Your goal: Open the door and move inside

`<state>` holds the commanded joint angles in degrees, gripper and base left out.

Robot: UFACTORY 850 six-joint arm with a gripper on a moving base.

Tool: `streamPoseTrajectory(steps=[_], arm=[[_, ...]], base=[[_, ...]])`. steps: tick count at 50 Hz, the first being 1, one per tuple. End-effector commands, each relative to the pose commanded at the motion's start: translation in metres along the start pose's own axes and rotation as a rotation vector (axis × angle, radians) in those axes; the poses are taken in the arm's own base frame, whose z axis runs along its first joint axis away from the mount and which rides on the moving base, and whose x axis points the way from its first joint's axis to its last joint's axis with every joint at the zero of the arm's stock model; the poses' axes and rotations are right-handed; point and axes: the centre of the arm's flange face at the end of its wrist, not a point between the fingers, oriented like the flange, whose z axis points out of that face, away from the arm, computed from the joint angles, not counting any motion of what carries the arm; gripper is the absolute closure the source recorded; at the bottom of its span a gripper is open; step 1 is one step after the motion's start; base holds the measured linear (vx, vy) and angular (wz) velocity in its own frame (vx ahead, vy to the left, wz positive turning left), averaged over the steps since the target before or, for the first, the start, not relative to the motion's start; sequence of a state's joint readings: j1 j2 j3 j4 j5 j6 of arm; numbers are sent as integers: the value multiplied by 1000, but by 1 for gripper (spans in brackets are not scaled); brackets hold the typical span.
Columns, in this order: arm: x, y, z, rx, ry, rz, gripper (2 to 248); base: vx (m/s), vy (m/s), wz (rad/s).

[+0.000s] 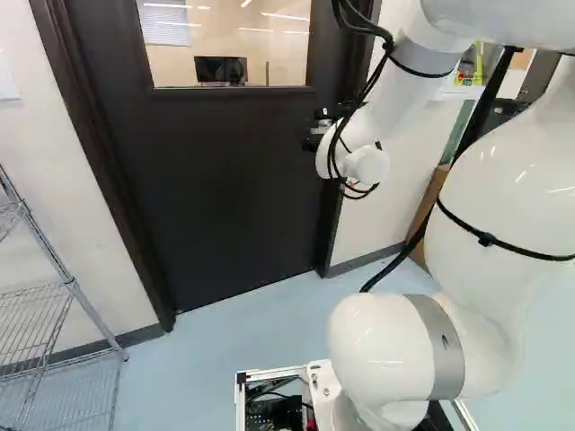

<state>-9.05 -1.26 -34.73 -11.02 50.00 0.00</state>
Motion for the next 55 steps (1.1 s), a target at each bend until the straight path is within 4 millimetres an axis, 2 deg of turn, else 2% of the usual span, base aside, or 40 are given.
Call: streamPoseTrajectory(steps=[45, 55], arm=[[54, -5, 64, 133, 107, -137, 3], [58, -5, 72, 135, 117, -141, 3]], base=[[0, 0, 0], [0, 0, 0]])
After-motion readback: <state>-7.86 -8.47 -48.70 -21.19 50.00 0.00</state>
